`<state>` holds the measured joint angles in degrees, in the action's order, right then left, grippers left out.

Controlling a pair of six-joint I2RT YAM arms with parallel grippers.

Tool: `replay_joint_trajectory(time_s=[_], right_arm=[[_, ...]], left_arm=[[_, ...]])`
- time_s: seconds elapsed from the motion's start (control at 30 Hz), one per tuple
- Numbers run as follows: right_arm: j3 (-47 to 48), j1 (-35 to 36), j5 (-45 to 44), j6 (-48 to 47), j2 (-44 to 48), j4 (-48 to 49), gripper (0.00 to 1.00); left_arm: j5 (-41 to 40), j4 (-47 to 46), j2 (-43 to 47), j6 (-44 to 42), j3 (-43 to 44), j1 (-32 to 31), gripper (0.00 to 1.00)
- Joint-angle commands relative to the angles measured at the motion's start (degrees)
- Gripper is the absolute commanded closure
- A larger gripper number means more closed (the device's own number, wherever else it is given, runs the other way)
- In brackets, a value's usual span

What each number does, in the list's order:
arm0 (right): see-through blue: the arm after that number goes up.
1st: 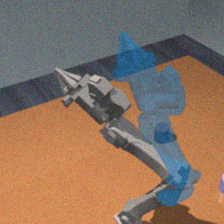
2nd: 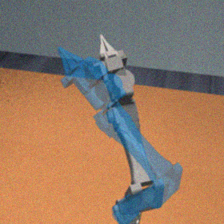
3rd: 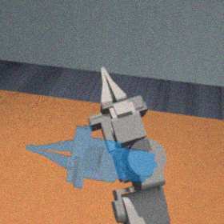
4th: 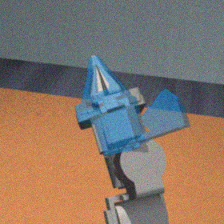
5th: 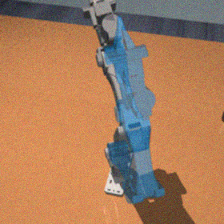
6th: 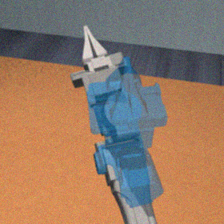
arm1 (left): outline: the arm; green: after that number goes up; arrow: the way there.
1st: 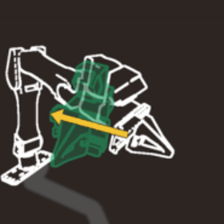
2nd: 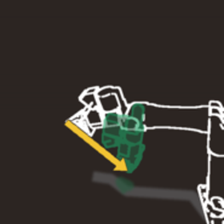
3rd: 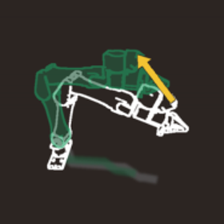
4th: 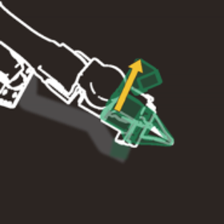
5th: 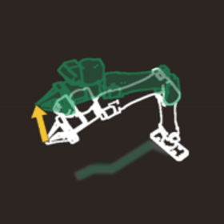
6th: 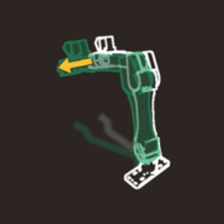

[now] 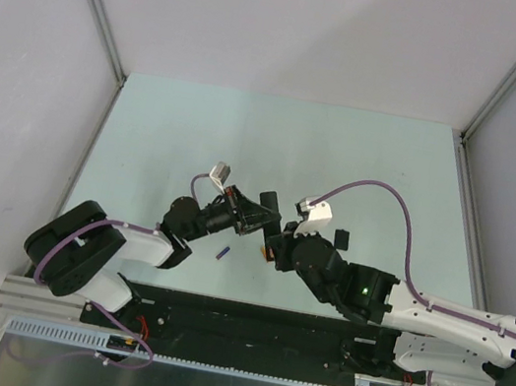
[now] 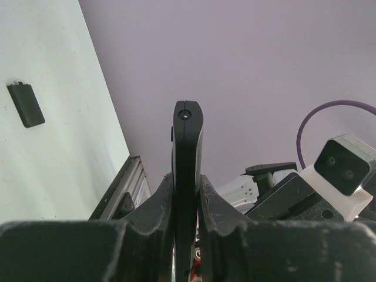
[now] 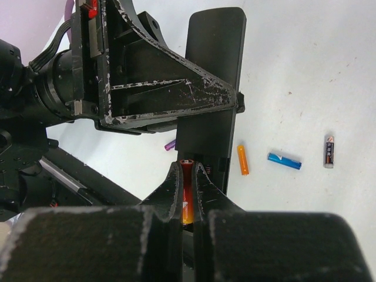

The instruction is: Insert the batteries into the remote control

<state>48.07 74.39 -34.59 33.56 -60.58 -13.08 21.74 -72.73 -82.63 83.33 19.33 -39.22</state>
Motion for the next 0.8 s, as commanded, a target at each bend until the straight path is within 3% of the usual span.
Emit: replay_joint_trajectory(time_s=[0.0, 0.37, 0.77], right_arm=[[0.53, 0.32, 1.10, 2.82, -1.21, -4.49, 0.99], [2.20, 0.23, -0.48, 3.18, -1.21, -5.37, 0.75], [4.74, 0.32, -1.44, 2.65, -2.44, -5.46, 0.59]], left_arm=[[-1.79, -8.31, 0.89, -0.19, 3.17, 0.02, 1.00], [-1.26, -8.31, 0.45, -0.10, 2.29, 0.02, 1.00], [-0.99, -8.39, -0.16, -0.19, 1.94, 0.02, 1.00]])
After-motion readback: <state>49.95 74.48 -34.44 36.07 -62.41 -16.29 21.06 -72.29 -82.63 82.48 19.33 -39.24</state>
